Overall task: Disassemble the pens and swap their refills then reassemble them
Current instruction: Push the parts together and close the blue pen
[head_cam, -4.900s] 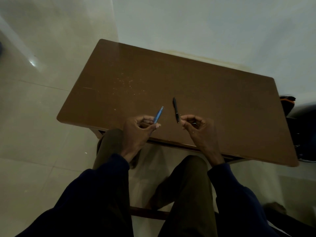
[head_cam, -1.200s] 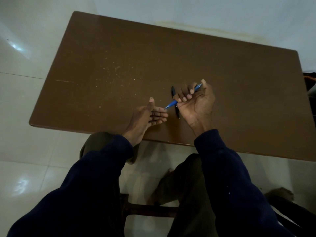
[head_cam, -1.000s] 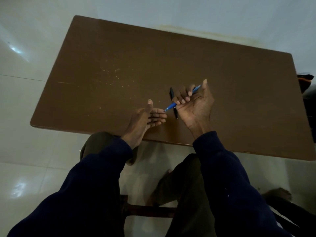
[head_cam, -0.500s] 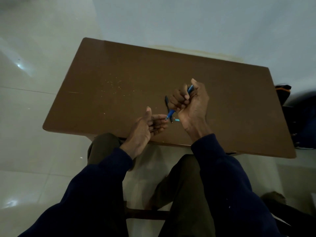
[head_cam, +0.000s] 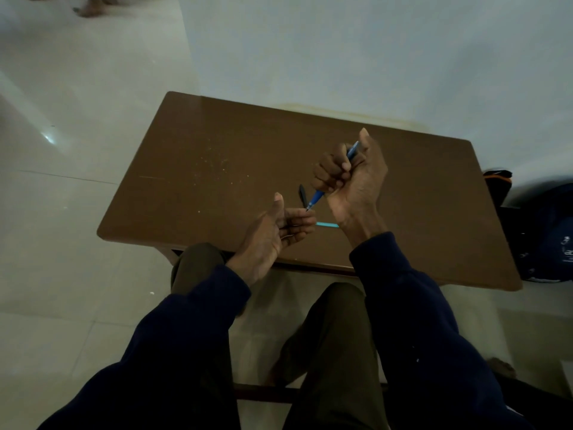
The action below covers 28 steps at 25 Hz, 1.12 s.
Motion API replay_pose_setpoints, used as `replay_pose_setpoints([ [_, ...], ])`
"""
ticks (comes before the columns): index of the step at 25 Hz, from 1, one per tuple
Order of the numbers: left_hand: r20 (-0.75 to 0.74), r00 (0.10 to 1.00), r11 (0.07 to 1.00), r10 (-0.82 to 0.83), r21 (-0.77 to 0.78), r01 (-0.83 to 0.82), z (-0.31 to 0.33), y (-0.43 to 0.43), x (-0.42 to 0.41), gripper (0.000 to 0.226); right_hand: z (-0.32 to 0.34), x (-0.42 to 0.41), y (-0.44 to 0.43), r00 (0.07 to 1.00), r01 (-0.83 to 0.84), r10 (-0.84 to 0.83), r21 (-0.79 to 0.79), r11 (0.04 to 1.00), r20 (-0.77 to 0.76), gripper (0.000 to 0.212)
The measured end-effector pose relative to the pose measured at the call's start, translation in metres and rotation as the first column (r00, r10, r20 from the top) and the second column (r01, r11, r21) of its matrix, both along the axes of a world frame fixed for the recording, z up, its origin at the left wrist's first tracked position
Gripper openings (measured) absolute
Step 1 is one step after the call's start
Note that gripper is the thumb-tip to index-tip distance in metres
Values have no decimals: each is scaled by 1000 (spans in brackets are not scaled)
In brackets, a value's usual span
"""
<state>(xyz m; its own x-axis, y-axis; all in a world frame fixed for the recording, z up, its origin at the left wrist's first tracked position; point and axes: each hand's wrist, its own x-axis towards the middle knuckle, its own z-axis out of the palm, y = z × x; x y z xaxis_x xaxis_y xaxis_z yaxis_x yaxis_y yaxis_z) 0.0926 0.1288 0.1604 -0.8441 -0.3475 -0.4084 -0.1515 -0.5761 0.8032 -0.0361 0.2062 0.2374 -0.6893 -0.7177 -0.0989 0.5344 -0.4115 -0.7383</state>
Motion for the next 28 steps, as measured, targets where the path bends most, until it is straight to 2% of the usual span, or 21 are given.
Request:
replay_pose_setpoints([
  [28, -13, 1000, 1000, 26, 11, -26, 9, -2, 9, 64, 11, 8, -4, 1000, 13, -13, 25, 1000, 11, 50],
])
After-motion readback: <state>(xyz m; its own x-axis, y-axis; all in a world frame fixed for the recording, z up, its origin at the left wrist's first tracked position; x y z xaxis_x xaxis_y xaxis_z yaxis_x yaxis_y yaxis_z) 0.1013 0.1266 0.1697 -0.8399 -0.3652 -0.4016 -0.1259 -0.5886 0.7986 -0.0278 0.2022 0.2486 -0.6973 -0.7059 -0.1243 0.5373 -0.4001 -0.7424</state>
